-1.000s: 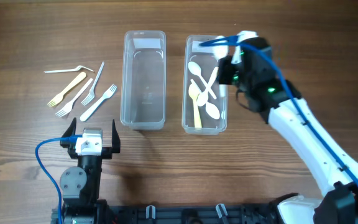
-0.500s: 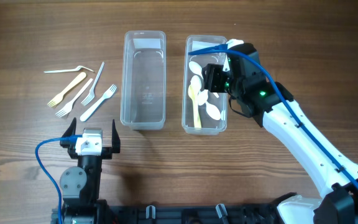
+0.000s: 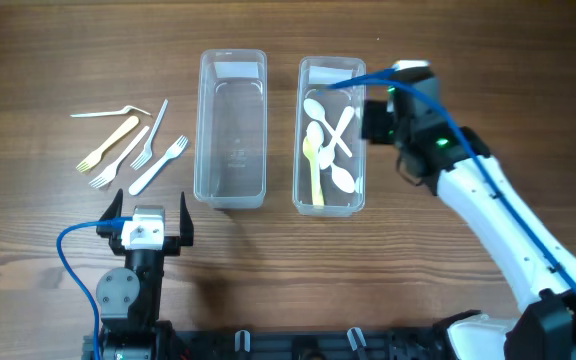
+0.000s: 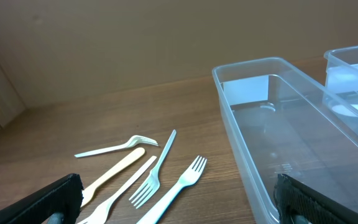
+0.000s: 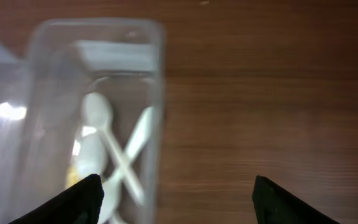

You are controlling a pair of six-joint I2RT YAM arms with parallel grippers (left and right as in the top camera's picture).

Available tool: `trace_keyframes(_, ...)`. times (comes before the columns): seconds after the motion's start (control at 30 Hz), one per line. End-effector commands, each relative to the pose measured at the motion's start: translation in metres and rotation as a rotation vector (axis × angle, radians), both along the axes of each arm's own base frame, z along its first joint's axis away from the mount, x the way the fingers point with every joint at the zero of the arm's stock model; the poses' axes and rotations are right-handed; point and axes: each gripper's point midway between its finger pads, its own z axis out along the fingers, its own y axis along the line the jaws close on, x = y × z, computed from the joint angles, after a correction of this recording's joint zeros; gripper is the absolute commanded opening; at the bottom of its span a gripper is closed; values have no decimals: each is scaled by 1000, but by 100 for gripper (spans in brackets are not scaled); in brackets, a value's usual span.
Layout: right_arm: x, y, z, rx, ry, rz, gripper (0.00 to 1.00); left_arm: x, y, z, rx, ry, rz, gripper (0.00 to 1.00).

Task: Pack container

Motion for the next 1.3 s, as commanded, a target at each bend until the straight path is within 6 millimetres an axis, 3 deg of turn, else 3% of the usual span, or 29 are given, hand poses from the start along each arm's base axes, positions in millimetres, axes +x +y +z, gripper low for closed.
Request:
trace_keyframes(0.0,12,-64,1,-89,-11,-128,83,0,0,-1,-9,-4,3,100)
trace_keyframes(0.1,11,-107,0,-103,1,-218,99,0,0,-1,-9,-4,3,100)
trace_keyframes(0.13,9,-114,-1,-104,9,-235,99,0,0,-1,-9,-4,3,100)
trace_keyframes(0.23,8,-116,-2,-108,16,-236,100,0,0,-1,-9,-4,3,100)
trace_keyframes(0.3,-2,-111,9,-54,10,-245,100,0,0,-1,-8,-4,3,100)
trace_keyframes(0.37,-18,-104,45,5,-61,-231,100,0,0,-1,-9,-4,3,100)
trace_keyframes(0.43,-56,-105,93,-22,-158,-184,100,0,0,-1,-9,-4,3,99)
trace_keyframes(0.5,-89,-104,125,-36,-262,-143,100,0,0,-1,-9,-4,3,100)
trace_keyframes(0.53,-116,-98,146,-45,-360,-77,100,0,0,-1,-9,-4,3,100)
trace_keyframes(0.6,-144,-97,155,-61,-455,-53,100,0,0,-1,-9,-4,3,100)
trace_keyframes(0.63,-149,-97,152,-71,-473,-45,100,0,0,-1,-9,-4,3,100)
trace_keyframes(0.7,-147,-97,125,-67,-473,-49,100,0,0,-1,-9,-4,3,100)
trace_keyframes(0.77,-125,-98,89,-23,-480,-93,100,0,0,-1,-9,-4,3,100)
trace_keyframes(1.0,-57,-102,30,-11,-466,-148,100,0,0,-1,-8,-4,3,100)
trace_keyframes(1.07,-53,-103,20,-19,-441,-154,100,0,0,-1,-9,-4,3,100)
trace_keyframes(1.27,-62,-122,21,-82,-432,-245,100,0,0,-1,-9,-4,3,100)
